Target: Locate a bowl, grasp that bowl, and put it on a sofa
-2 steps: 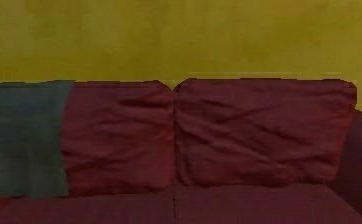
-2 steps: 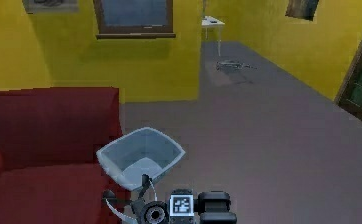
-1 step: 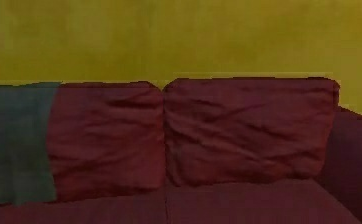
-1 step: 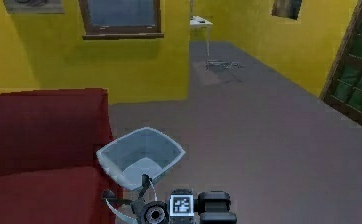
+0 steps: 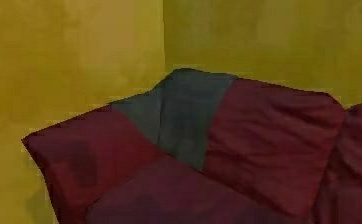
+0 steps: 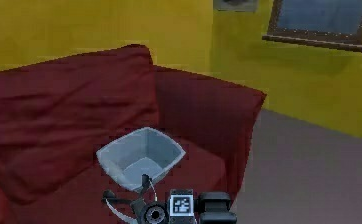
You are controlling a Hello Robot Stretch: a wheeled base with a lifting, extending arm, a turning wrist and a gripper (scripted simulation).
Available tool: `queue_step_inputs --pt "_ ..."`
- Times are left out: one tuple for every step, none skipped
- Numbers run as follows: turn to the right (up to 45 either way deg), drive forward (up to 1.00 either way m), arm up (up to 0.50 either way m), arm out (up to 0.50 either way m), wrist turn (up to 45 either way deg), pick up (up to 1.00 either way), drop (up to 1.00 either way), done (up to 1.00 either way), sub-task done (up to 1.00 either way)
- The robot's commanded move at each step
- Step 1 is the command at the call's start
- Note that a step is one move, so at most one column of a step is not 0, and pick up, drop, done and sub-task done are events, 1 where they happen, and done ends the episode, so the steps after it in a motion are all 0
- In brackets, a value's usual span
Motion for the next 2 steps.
queue_step_inputs --pt "-39.0 0.00 0.00 0.00 0.0 0.00 0.00 0.00 0.00" --pt "0.0 0.15 0.00 0.00 0.0 0.00 0.00 0.00 0.00"
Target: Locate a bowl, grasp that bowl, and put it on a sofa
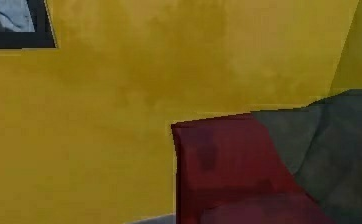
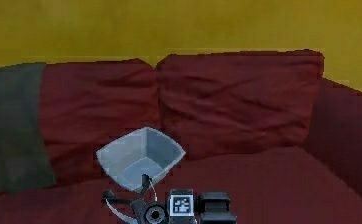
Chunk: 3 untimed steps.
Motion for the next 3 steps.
queue_step_inputs --pt "45.0 0.00 0.00 0.00 0.0 0.00 0.00 0.00 0.00" --pt "45.0 0.00 0.00 0.00 0.0 0.00 0.00 0.00 0.00" --pt "45.0 0.00 0.00 0.00 0.0 0.00 0.00 0.00 0.00"
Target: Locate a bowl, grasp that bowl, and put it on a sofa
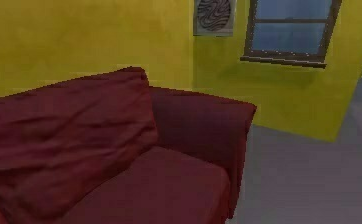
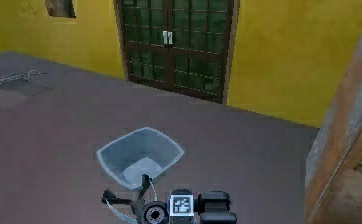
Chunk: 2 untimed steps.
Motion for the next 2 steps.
queue_step_inputs --pt "30.0 0.00 0.00 0.00 0.0 0.00 0.00 0.00 0.00" --pt "-45.0 0.00 0.00 0.00 0.0 0.00 0.00 0.00 0.00"
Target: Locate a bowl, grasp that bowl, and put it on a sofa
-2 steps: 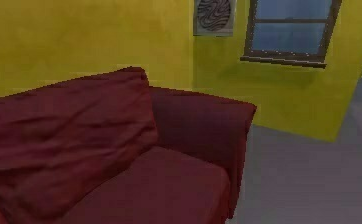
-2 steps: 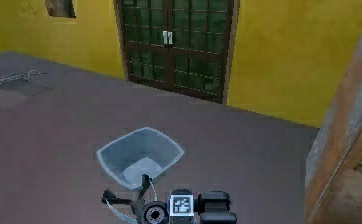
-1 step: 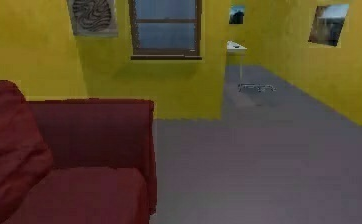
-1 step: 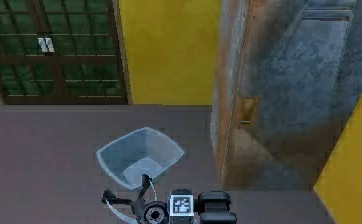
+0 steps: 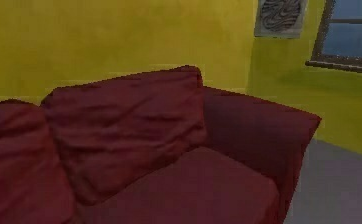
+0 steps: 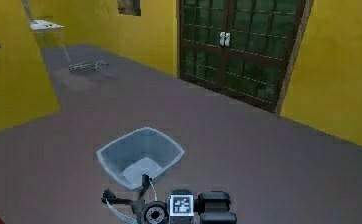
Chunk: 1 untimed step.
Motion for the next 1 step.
queue_step_inputs --pt "-45.0 0.00 0.00 0.00 0.0 0.00 0.00 0.00 0.00"
